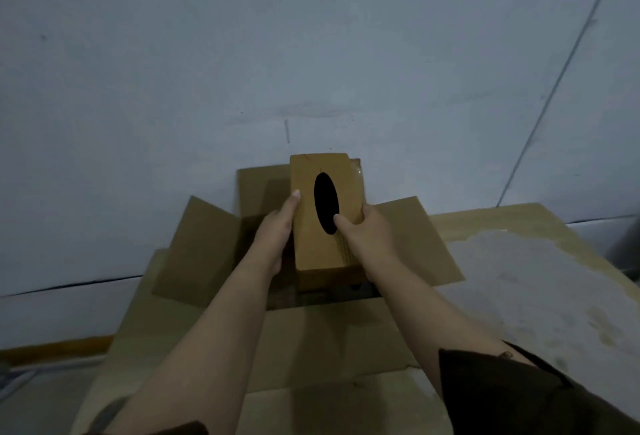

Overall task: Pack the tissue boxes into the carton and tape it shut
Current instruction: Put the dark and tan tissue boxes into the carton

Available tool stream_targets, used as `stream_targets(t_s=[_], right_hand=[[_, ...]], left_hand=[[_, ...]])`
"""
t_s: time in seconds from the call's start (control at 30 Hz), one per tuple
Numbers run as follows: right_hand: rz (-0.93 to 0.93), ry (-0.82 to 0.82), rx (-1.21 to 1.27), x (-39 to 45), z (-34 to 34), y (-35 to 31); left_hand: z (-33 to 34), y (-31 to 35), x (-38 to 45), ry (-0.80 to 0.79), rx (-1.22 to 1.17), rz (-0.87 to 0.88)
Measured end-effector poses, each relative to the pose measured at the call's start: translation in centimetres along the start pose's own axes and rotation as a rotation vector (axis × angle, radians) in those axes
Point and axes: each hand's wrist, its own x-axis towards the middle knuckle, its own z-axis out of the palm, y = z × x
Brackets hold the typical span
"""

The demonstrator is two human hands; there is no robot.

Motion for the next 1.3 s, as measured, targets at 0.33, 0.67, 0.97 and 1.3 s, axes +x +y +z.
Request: stream_targets(t_s=[0.33,0.67,0.97,1.3], right_hand=[[0.097,-0.068,-0.08,0.8,7.7,4.6],[0.173,-0.262,-0.251,3.8,11.5,8.8],[0.317,-0.434,-0.419,6.0,12.8,11.0],[0.422,-0.482,-0.355,6.1,13.4,10.8]], left_hand=[[-4.6,-5.2,0.3,0.173,0.192,-0.011],[-5.8,-8.8,2.2,0.281,0.392,-0.096],[-6.0,-10.3,3.8,0.219,0.556,-0.235],[-6.3,-8.0,2.2,0.226,0.773,0.057]])
